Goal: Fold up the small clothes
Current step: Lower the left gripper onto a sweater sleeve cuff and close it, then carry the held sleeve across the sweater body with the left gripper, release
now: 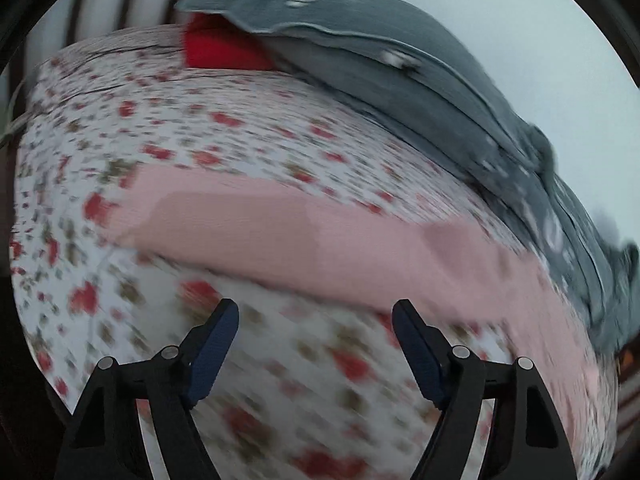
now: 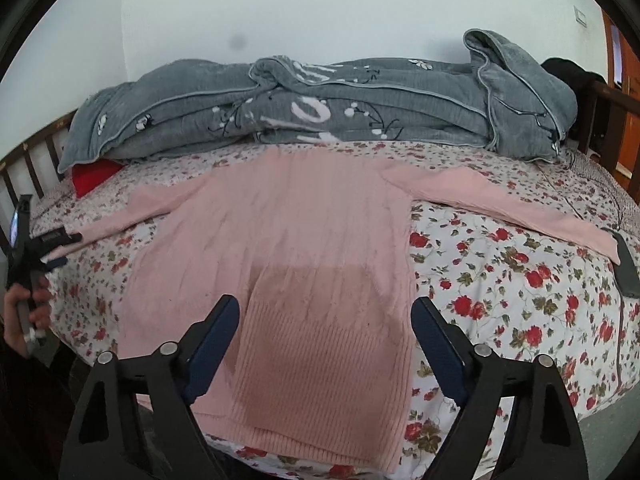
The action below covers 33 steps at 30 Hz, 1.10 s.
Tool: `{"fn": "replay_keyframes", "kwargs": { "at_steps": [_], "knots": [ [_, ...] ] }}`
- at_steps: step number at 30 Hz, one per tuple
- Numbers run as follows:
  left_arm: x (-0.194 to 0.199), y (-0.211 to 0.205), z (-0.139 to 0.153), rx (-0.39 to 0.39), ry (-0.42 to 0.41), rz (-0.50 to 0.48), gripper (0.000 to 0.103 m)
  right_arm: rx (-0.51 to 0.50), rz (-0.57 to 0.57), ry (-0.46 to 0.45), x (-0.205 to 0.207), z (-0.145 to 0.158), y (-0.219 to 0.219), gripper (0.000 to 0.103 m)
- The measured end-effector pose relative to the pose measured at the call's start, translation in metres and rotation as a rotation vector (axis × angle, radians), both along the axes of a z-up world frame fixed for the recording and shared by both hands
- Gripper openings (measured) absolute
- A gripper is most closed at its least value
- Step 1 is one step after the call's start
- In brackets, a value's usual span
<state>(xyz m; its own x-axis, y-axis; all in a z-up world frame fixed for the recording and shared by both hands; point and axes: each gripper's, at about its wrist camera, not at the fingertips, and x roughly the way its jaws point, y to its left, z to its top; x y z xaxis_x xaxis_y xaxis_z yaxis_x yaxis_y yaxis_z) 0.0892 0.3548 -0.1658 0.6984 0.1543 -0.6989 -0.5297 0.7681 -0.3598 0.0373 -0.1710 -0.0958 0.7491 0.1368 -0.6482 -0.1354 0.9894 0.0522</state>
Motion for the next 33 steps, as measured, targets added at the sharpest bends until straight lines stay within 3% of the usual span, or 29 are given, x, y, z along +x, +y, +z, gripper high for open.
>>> {"fn": "replay_keyframes", "kwargs": {
  "at_steps": [4, 9, 12, 17, 19, 24, 33],
  "knots": [
    [0.001, 0.040, -0.017, -0.079, 0.000, 0.069, 0.063, -0.047, 0.023, -0.024, 0.004, -0.003, 0.009, 0.080],
    [0.003, 0.067, -0.024, -0.134, -0.049, 0.108, 0.061, -0.065, 0.037, -0.013, 0.013, -0.008, 0.021, 0.080],
    [0.009, 0.075, -0.023, -0.145, -0.036, 0.138, 0.053, -0.048, 0.041, 0.003, 0.020, -0.012, 0.023, 0.080],
    [0.016, 0.075, -0.016, -0.059, 0.044, 0.171, 0.032, -0.026, 0.026, 0.014, 0.028, -0.014, 0.018, 0.080],
    [0.020, 0.071, -0.010, -0.002, 0.084, 0.177, 0.011, 0.000, 0.013, 0.023, 0.031, -0.015, 0.013, 0.080],
    [0.024, 0.052, 0.023, 0.073, 0.034, 0.122, 0.008, 0.092, 0.014, 0.052, 0.035, -0.014, -0.001, 0.080],
    [0.055, -0.059, 0.105, 0.229, -0.096, -0.088, 0.008, -0.006, -0.048, 0.088, 0.047, 0.000, -0.005, 0.080]
  ]
}}
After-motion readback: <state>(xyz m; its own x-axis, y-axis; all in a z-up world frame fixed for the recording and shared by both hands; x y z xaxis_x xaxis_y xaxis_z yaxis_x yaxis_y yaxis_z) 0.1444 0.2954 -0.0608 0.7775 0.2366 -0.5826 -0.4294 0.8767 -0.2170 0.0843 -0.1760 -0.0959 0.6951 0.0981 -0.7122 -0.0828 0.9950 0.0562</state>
